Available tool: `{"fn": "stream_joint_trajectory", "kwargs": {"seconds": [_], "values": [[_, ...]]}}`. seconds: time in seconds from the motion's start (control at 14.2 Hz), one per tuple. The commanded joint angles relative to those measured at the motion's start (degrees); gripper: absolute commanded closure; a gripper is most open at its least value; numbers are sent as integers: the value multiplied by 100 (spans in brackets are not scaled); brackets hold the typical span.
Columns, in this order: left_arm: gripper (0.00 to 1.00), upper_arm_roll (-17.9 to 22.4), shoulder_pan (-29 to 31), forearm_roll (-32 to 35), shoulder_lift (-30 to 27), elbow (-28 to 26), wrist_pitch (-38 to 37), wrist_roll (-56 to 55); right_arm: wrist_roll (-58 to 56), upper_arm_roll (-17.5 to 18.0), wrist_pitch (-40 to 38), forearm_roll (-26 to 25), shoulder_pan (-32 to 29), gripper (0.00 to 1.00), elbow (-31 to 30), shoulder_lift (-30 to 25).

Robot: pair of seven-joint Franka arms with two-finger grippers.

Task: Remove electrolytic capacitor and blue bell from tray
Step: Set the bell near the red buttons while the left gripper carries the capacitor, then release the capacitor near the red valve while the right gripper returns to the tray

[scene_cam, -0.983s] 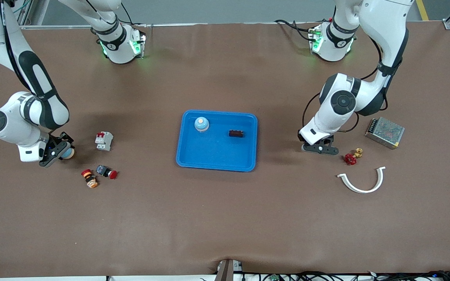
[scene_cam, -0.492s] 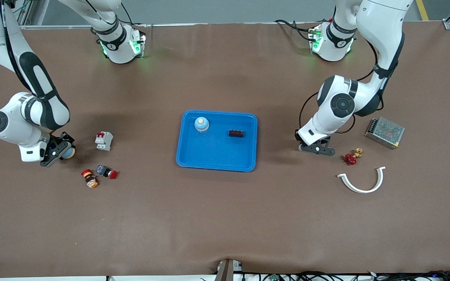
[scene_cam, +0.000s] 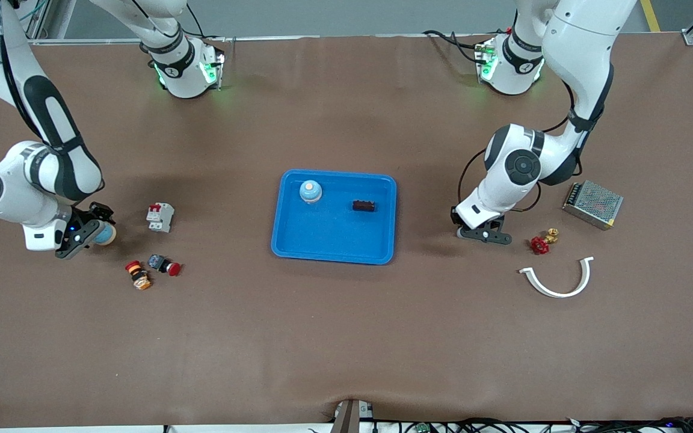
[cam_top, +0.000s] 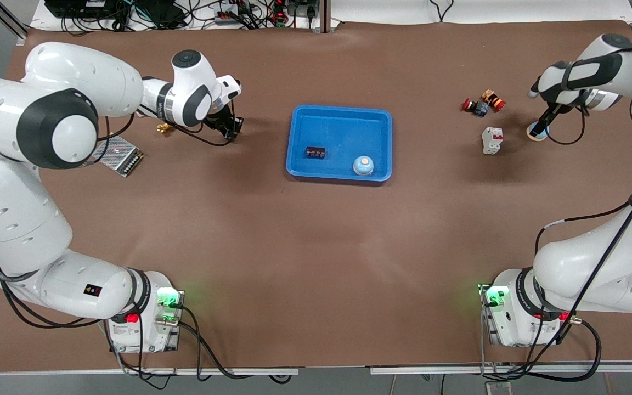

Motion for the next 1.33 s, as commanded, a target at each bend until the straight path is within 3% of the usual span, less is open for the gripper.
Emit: {"fn": "stream_joint_trajectory", "kwargs": {"seconds": [0.0,0.21,0.7,0.84,0.91,0.98,1.26], "values": [[100,-7,18,-84,28,64,59,99,863,159,-1182,18,129,0,258,-742],[100,-7,18,-84,81,73,94,99,2014,159,-2020,18,611,0,559,-1217],[100,-7,1,-75,204,125,217,12,4923,159,-2742,18,2026,0,550,-2097],[63,-7,1,-75,248,187,217,-268,5775,159,-2777,18,2457,0,550,-2159],[36,-7,-8,-75,257,213,209,-400,6293,159,-2786,18,2685,0,541,-2176],[0,-7,-8,-66,266,239,200,-436,6759,159,-2786,18,2922,0,541,-2176],[0,-7,1,-66,196,275,112,-647,8308,159,-2445,342,3723,0,489,-2089]]}}
